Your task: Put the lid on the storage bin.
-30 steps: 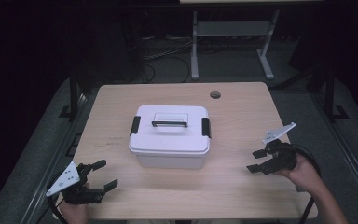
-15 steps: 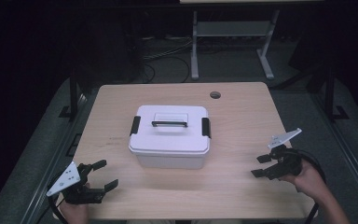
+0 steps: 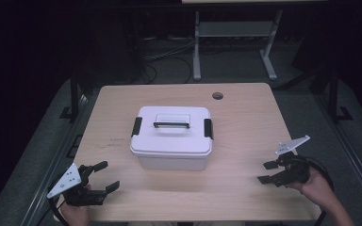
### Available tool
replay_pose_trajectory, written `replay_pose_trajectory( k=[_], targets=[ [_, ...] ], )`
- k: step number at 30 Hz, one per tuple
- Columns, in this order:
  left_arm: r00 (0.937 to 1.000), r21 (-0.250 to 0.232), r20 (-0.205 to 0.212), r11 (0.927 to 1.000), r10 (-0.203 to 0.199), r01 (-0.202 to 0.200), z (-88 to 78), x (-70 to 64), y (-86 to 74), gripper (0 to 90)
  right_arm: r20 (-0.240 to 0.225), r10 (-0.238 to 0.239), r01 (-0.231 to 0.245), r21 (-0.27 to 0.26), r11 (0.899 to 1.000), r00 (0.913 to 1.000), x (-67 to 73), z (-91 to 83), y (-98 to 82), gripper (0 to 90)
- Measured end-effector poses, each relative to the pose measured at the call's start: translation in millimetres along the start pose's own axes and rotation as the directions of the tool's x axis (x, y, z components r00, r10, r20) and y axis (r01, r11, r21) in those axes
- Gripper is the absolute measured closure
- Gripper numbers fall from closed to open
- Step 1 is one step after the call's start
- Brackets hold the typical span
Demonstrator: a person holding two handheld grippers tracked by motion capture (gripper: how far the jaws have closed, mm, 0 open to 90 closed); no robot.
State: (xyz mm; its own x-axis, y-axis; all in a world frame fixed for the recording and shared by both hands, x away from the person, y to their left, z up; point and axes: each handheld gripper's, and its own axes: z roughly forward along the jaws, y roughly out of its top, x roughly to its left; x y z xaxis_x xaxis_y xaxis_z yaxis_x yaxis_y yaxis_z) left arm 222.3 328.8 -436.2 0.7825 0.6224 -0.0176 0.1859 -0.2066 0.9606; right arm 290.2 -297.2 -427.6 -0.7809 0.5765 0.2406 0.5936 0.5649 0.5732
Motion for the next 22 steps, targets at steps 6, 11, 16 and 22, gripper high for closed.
replay_pose_trajectory(
  k=[6, 11, 16, 22],
  targets=[
    [1.0, -0.002, -0.001, 1.0, 0.0, 0.0, 0.1, 0.0, -0.1, 15.7, -0.001, 0.014, -0.014, -0.005, 1.0, 0.9999, 0.1, -1.1, -10.8, 31.0],
    [1.0, -0.001, -0.003, 1.0, -0.001, 0.001, 0.1, 0.1, -0.1, 15.7, -0.001, 0.023, -0.023, -0.013, 1.0, 0.9997, 1.2, -2.0, -18.4, 31.0],
    [1.0, -0.004, -0.003, 1.0, -0.004, 0.004, -0.1, 0.2, -0.1, 15.7, -0.001, 0.027, -0.027, -0.021, 0.999, 0.9996, 3.5, -3.4, -24.7, 30.9],
    [1.0, -0.004, -0.004, 1.0, -0.003, 0.003, 0.6, 0.7, -0.2, 15.7, -0.002, 0.026, -0.026, -0.034, 0.999, 0.9997, 6.6, -5.1, -29.8, 30.9]
  ],
)
